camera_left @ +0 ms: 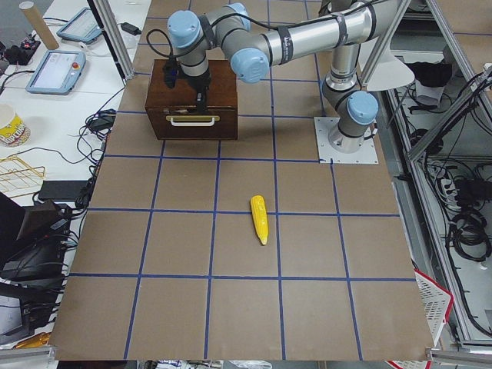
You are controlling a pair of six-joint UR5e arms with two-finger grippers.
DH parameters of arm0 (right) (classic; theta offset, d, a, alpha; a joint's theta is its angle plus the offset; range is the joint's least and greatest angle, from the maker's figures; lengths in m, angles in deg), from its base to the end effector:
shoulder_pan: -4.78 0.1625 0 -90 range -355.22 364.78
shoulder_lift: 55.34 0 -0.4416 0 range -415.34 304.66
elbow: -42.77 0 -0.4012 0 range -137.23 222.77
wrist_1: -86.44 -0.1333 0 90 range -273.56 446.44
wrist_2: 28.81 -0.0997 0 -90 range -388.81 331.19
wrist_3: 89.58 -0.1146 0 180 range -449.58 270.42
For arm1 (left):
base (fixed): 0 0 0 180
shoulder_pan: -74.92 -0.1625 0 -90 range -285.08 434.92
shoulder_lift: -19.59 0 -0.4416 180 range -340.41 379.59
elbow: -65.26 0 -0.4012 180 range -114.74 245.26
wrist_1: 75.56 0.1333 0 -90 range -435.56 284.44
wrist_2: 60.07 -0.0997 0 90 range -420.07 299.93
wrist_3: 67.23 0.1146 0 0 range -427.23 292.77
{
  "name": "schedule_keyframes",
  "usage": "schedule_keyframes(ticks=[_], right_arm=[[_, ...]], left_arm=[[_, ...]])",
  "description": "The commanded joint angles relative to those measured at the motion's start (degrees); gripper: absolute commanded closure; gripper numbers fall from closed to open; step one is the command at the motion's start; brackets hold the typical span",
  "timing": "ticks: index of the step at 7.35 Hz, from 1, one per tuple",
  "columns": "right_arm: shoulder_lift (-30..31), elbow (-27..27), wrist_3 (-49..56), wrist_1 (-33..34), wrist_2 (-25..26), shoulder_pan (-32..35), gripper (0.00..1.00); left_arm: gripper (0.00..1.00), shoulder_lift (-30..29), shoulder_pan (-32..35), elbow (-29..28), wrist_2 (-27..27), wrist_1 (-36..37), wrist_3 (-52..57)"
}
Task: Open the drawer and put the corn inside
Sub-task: 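Move the left gripper down beside the cabinet to the white drawer handle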
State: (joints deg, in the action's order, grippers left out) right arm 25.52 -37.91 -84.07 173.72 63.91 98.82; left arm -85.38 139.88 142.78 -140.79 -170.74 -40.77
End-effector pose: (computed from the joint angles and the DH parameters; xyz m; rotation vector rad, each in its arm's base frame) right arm 0.1674 -0.5555 0.4810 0.2592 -3.0830 -0.0695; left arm 0.1158 -0.6066 0.4463 -0.0204 -2.9369 -0.0738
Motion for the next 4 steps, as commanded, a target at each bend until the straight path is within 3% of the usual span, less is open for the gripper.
schedule_keyframes(ticks=[1,4], right_arm=[[0.00,0.00,-0.06,0.00,0.00,0.00,0.00],[0.00,0.00,0.03,0.00,0.00,0.00,0.00]], left_arm=[[0.00,-5.83,-0.63,0.09,2.84,3.51,1.23],[0.00,-8.84,-0.63,1.14,3.55,6.84,-0.80]])
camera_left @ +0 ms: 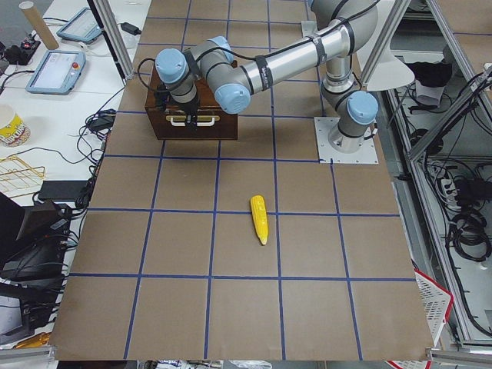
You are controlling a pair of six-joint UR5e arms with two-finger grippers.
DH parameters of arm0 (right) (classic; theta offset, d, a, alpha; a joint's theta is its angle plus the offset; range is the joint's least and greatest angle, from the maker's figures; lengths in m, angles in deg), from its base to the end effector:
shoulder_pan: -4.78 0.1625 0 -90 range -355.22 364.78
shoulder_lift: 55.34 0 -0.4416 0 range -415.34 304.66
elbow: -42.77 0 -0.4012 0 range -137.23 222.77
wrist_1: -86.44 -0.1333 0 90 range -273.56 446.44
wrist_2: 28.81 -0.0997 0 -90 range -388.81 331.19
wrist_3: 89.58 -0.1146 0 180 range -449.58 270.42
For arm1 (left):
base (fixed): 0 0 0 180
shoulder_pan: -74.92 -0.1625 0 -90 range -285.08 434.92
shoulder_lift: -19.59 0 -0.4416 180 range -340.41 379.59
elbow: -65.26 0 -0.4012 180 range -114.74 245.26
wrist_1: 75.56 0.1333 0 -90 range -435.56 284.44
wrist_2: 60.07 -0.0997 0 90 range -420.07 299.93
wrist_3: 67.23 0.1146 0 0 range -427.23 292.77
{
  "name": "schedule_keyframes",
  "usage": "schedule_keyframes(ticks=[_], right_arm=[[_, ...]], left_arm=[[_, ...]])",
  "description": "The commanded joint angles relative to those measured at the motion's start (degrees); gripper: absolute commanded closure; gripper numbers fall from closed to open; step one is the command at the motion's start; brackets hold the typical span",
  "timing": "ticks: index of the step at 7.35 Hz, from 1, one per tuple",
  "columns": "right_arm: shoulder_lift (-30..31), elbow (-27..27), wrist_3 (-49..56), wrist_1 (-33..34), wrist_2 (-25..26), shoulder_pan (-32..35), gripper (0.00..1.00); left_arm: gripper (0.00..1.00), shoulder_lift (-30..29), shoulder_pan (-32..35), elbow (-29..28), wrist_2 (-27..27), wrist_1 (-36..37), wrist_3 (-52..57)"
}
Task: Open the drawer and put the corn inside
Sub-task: 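Move the left gripper down beside the cabinet to the white drawer handle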
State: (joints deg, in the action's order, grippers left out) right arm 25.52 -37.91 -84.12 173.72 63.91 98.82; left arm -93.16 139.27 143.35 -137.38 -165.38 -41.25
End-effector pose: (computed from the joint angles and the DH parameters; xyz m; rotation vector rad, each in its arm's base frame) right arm 0.1674 -0.5555 0.4810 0.2578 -3.0831 -0.0695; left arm 0.1351 -0.6474 0.3660 0.0214 -2.8603 -0.1017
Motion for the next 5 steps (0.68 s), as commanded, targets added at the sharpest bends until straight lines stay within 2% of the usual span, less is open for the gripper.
schedule_keyframes(ticks=[1,5], right_arm=[[0.00,0.00,0.07,0.00,0.00,0.00,0.00],[0.00,0.00,0.07,0.00,0.00,0.00,0.00]], left_arm=[[0.00,-1.77,-0.02,1.62,0.22,3.93,-0.49],[0.00,-2.83,-0.02,4.09,0.14,6.14,-0.84]])
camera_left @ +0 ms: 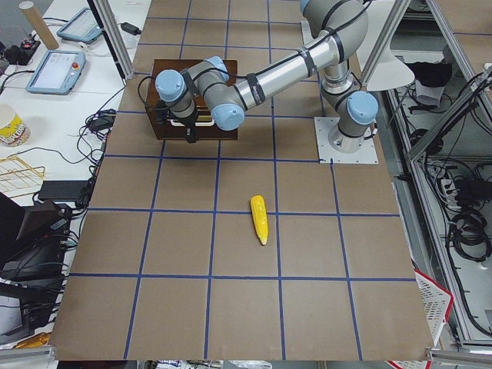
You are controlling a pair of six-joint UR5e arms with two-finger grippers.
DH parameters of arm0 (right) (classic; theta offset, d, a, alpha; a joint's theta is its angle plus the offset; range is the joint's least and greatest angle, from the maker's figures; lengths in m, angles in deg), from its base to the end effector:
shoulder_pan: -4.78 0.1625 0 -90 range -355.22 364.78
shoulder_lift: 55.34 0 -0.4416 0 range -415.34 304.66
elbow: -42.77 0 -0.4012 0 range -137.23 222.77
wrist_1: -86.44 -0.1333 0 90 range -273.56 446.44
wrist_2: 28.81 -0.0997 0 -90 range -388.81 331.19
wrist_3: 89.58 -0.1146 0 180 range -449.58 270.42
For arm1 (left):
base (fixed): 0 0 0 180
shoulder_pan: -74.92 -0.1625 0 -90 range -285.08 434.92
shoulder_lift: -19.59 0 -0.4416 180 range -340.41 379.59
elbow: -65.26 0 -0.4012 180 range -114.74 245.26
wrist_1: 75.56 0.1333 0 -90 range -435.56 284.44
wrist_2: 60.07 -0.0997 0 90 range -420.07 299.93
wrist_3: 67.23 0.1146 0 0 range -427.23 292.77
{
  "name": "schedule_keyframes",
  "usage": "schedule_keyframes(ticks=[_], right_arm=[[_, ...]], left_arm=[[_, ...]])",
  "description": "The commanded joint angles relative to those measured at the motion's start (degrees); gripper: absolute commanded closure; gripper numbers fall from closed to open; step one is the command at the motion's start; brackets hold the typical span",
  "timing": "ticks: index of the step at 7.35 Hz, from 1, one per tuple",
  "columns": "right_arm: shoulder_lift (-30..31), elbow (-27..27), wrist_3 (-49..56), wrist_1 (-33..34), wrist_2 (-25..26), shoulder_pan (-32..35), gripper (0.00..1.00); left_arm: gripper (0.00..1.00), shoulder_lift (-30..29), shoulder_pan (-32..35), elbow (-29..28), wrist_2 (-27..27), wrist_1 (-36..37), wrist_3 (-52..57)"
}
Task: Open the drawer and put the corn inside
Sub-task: 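Hook the left gripper around the white drawer handle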
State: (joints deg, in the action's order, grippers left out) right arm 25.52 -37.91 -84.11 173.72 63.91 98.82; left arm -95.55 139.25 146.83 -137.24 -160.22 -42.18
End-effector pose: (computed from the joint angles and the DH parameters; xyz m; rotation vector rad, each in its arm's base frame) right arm 0.1674 -0.5555 0.4810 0.2581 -3.0831 -0.0695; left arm 0.1374 -0.6524 0.3177 0.0474 -2.8525 -0.1192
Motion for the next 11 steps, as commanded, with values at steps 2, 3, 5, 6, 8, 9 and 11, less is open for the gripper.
schedule_keyframes(ticks=[2,3,5,6,8,9,11], right_arm=[[0.00,0.00,-0.02,0.00,0.00,0.00,0.00],[0.00,0.00,0.07,0.00,0.00,0.00,0.00],[0.00,0.00,0.07,0.00,0.00,0.00,0.00],[0.00,0.00,-0.02,-0.09,0.00,0.00,0.00],[0.00,0.00,0.07,-0.09,0.00,0.00,0.00],[0.00,0.00,-0.02,0.00,0.00,0.00,0.00],[0.00,0.00,0.07,0.00,0.00,0.00,0.00]], left_arm=[[0.00,-0.97,0.09,0.79,0.43,0.99,0.09],[0.00,-1.41,0.18,0.87,0.52,1.07,0.09],[0.00,-1.85,0.18,0.87,1.75,1.16,0.18],[0.00,-2.63,0.18,0.96,1.84,2.03,0.27],[0.00,-3.34,0.35,0.96,2.02,2.31,0.09],[0.00,-3.43,0.35,1.14,2.02,2.31,0.09],[0.00,-3.78,0.35,1.05,1.93,2.39,0.18]])
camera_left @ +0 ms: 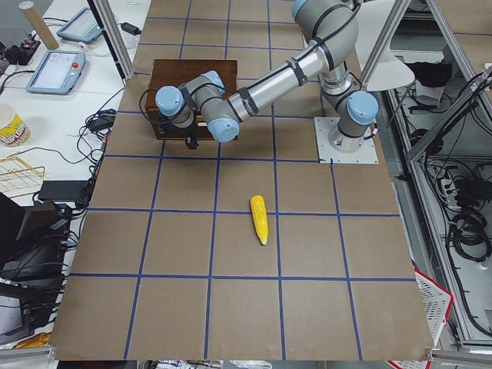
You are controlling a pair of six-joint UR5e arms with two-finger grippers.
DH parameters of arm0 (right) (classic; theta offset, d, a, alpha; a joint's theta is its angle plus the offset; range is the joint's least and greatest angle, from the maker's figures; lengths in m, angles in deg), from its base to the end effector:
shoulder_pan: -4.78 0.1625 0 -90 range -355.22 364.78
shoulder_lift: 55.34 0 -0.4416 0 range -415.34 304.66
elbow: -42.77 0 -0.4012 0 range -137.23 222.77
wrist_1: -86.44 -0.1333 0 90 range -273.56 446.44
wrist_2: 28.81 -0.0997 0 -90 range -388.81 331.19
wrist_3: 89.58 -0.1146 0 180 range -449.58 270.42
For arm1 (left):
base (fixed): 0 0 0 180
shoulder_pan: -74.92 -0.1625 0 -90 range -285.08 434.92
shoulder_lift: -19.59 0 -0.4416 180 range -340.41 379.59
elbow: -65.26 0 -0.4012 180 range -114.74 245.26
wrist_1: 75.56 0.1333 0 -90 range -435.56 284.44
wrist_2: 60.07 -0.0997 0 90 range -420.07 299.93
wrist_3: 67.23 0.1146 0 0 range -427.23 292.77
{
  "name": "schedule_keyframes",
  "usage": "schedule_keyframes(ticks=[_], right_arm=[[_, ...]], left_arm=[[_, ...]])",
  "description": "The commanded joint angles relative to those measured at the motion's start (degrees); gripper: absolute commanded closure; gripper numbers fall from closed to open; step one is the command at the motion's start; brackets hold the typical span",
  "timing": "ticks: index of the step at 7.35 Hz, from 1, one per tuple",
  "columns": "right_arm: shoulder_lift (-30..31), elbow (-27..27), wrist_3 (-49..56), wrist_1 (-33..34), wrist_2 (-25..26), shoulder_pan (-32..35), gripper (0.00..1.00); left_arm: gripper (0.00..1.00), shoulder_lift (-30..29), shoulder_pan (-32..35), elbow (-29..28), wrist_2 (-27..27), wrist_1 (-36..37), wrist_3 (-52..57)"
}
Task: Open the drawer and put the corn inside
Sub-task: 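Hook the left gripper around the white drawer handle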
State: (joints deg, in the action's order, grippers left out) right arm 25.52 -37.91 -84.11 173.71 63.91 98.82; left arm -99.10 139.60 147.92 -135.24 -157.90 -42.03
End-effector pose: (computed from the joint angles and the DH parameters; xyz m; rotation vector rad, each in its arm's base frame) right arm 0.1674 -0.5554 0.4810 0.2581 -3.0831 -0.0698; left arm 0.1337 -0.6628 0.2726 0.0467 -2.8031 -0.1486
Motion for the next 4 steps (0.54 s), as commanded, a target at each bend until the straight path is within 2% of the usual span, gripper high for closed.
schedule_keyframes(ticks=[1,4], right_arm=[[0.00,0.00,-0.03,0.01,0.00,0.00,0.00],[0.00,0.00,-0.03,0.01,0.00,0.00,0.00]], left_arm=[[0.00,-0.50,0.01,0.05,-0.15,0.07,0.12],[0.00,-0.59,-0.08,0.13,-0.50,0.95,0.47]])
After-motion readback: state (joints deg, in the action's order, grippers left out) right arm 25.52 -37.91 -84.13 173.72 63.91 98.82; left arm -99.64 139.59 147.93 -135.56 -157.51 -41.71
